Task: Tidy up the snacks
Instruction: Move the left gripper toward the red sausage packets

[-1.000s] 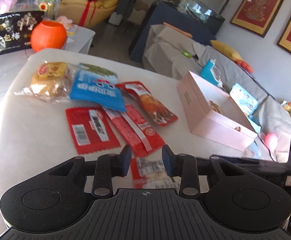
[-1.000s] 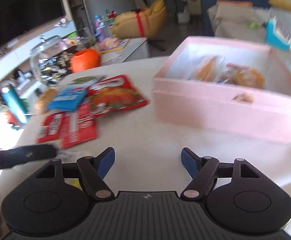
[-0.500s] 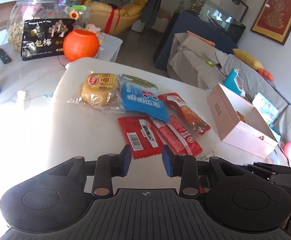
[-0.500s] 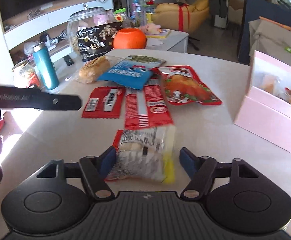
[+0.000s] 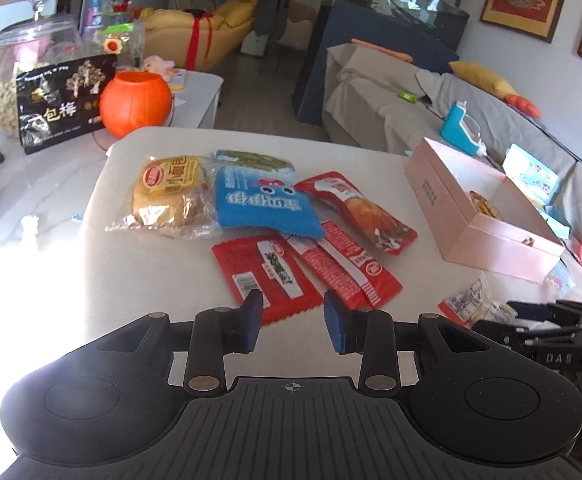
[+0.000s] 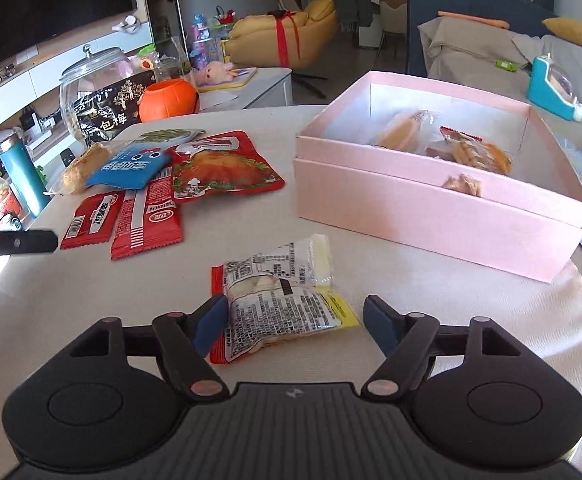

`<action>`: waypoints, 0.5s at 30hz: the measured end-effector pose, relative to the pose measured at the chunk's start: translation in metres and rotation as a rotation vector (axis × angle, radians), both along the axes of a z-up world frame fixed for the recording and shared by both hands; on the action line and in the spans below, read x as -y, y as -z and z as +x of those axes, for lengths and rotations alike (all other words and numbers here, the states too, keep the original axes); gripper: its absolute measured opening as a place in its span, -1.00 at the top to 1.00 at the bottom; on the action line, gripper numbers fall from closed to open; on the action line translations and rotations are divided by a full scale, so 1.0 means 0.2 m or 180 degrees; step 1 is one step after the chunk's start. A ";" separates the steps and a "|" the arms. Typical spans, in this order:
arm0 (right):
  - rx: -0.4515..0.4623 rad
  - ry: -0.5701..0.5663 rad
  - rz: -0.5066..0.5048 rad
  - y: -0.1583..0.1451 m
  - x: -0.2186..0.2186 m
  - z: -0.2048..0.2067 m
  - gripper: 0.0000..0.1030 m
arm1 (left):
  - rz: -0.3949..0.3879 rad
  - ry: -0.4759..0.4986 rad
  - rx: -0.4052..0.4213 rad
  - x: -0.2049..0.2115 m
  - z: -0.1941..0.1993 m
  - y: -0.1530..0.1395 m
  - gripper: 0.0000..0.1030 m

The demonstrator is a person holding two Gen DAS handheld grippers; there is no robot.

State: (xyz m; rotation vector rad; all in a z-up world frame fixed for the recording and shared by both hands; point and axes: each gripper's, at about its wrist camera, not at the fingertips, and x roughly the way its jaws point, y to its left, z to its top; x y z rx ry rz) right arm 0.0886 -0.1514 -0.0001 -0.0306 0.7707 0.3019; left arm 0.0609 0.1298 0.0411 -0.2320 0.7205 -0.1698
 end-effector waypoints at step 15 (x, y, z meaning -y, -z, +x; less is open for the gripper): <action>0.0145 -0.0084 -0.0107 0.03 -0.04 -0.05 -0.70 | -0.0014 -0.1101 0.0000 -0.40 0.47 0.01 0.28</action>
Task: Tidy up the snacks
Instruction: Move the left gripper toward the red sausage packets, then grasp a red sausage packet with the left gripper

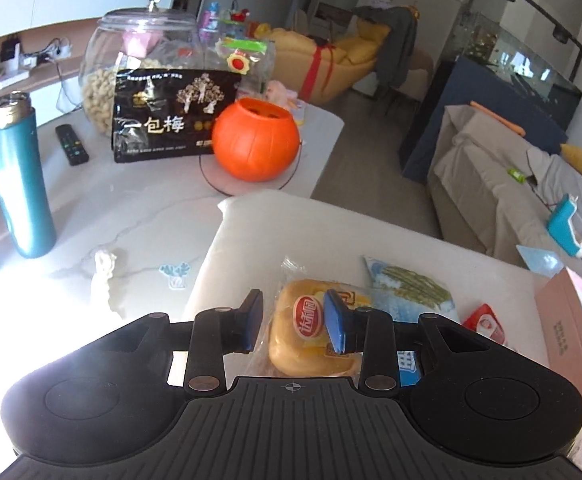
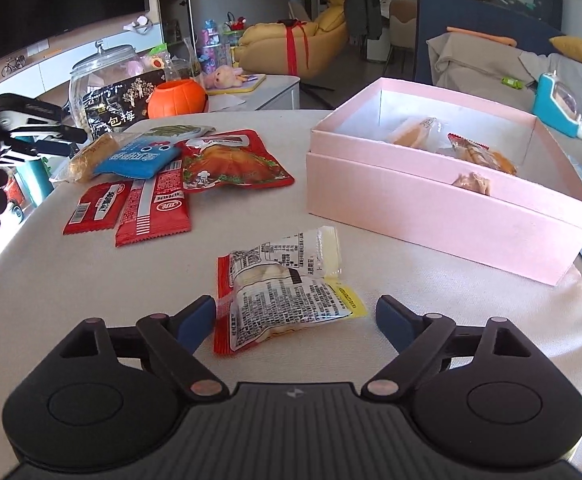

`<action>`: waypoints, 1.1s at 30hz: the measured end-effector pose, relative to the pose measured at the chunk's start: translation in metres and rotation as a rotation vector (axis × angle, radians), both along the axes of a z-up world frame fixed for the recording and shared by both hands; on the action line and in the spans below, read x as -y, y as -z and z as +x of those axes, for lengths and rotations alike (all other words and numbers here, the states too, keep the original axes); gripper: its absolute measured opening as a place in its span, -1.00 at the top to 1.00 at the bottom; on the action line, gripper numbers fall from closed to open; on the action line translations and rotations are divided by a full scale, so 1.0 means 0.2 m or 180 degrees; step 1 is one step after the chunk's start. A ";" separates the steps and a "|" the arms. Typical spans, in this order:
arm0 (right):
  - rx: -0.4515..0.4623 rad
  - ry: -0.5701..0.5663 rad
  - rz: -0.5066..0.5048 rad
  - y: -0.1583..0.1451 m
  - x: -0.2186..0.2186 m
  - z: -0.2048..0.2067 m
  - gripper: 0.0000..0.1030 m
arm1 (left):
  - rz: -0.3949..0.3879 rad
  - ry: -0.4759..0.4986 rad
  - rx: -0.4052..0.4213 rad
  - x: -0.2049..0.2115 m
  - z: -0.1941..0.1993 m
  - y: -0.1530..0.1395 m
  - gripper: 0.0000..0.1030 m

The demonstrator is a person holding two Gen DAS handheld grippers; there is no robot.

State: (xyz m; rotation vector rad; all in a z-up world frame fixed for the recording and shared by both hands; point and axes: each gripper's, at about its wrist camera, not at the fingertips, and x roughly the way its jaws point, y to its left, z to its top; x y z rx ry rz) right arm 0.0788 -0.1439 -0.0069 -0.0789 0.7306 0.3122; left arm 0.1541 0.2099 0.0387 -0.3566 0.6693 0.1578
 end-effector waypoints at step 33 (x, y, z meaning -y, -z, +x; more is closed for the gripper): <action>0.0004 0.0001 -0.0036 0.01 -0.01 -0.02 -0.76 | 0.0828 0.1037 -0.0195 0.56 -0.18 0.11 -0.16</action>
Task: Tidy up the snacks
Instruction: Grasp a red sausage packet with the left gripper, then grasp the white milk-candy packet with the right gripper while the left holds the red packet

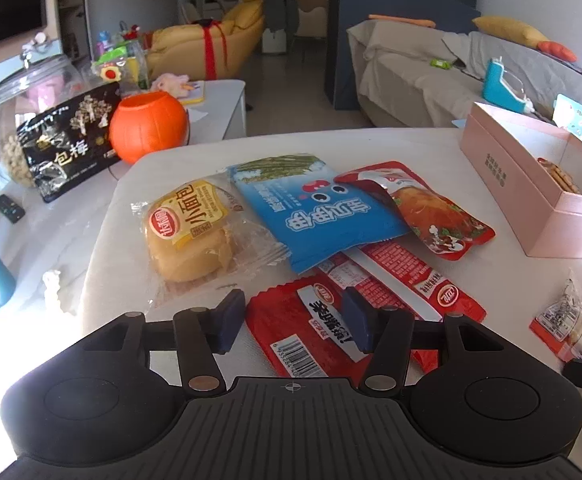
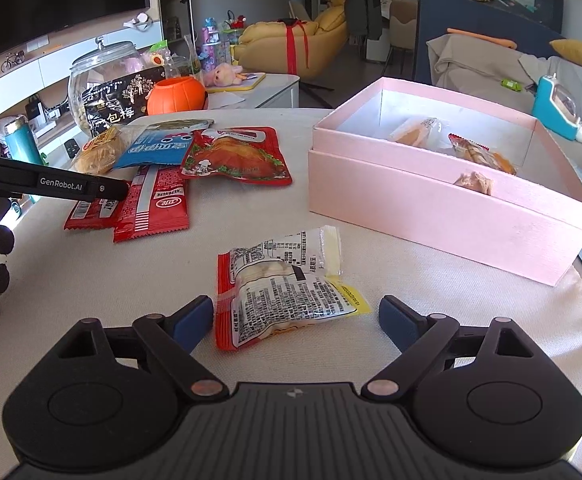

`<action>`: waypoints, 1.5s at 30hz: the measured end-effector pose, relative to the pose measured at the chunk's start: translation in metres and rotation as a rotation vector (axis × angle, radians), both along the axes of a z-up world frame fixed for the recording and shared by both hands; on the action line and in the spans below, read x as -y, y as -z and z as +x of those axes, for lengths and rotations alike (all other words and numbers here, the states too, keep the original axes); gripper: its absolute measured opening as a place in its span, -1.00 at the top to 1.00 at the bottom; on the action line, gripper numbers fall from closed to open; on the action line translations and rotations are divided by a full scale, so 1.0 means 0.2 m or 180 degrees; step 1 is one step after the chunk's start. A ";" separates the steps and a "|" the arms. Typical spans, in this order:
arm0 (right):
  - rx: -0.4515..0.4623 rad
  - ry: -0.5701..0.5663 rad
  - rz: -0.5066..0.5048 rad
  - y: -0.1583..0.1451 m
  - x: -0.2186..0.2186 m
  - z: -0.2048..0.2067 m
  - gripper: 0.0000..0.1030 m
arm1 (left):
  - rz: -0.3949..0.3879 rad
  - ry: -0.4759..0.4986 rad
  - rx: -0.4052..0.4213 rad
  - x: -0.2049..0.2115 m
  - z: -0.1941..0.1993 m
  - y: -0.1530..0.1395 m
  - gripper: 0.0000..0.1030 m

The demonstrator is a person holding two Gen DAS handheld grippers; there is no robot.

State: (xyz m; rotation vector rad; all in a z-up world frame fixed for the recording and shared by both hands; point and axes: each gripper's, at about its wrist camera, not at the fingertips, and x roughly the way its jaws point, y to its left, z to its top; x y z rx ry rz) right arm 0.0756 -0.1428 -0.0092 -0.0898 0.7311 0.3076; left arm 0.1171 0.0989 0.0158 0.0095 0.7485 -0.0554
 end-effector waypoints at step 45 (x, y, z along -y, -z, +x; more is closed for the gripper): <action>-0.0010 -0.0028 -0.0024 0.01 -0.01 0.00 -0.81 | 0.0243 0.0543 -0.0476 0.02 -0.42 -0.14 -0.39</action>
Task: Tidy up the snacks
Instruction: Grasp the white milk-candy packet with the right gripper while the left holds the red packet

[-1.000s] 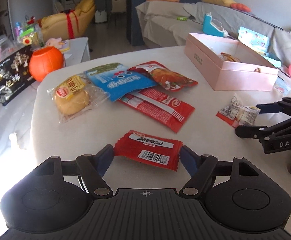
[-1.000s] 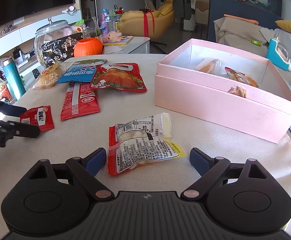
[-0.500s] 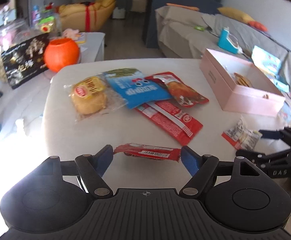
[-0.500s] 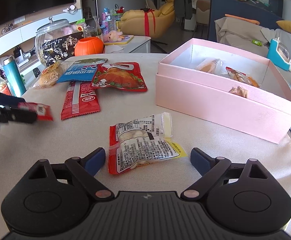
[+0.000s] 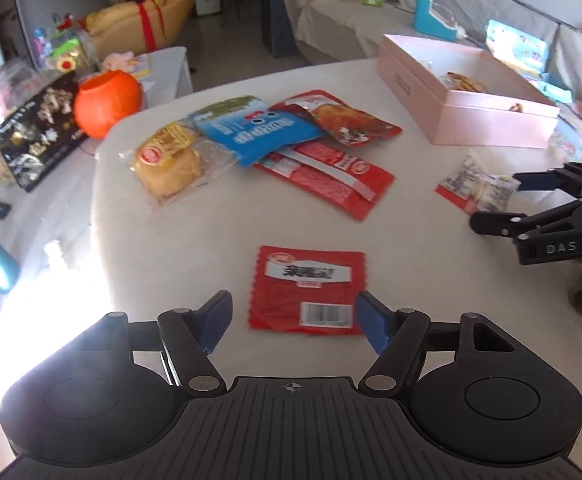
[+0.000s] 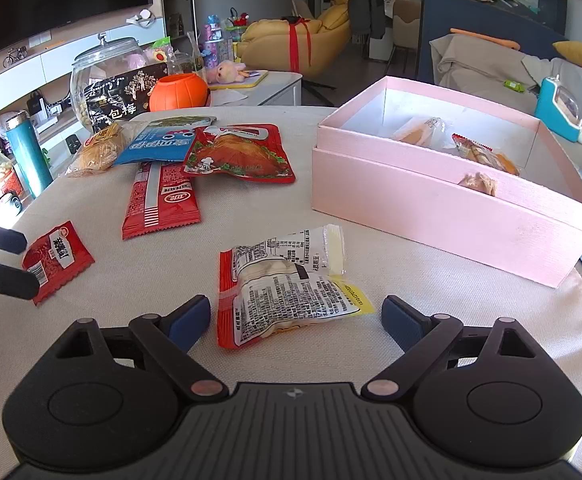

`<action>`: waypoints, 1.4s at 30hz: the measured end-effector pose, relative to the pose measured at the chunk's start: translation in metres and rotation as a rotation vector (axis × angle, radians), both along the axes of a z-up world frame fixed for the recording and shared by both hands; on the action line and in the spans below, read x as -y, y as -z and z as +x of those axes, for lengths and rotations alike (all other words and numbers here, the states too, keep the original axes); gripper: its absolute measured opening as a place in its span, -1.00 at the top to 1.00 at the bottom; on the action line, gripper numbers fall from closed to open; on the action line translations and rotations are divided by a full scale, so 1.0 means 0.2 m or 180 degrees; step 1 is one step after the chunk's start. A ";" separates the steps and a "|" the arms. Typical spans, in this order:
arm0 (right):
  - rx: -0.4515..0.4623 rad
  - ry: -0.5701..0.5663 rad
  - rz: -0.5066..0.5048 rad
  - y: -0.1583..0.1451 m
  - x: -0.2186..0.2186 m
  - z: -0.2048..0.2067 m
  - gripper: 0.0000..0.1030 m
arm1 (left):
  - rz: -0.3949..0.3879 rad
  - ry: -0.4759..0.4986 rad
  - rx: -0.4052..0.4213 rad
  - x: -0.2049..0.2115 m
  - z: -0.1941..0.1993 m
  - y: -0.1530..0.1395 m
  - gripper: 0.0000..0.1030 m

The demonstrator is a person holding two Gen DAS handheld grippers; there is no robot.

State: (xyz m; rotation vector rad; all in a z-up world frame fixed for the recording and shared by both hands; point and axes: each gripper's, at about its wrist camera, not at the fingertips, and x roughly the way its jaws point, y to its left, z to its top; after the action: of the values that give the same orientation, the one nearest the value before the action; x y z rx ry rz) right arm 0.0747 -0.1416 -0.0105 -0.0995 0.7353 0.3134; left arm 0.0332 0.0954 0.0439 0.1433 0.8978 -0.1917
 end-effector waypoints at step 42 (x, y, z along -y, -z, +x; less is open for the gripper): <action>-0.0139 -0.0422 -0.0400 -0.05 -0.02 0.09 -0.93 | -0.0262 -0.0039 0.0162 0.20 0.10 0.14 -0.52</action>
State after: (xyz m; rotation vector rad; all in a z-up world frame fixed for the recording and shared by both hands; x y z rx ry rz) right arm 0.0931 -0.1370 -0.0006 -0.2617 0.7932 0.3965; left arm 0.0535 0.0552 0.0163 0.0659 0.8385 -0.2126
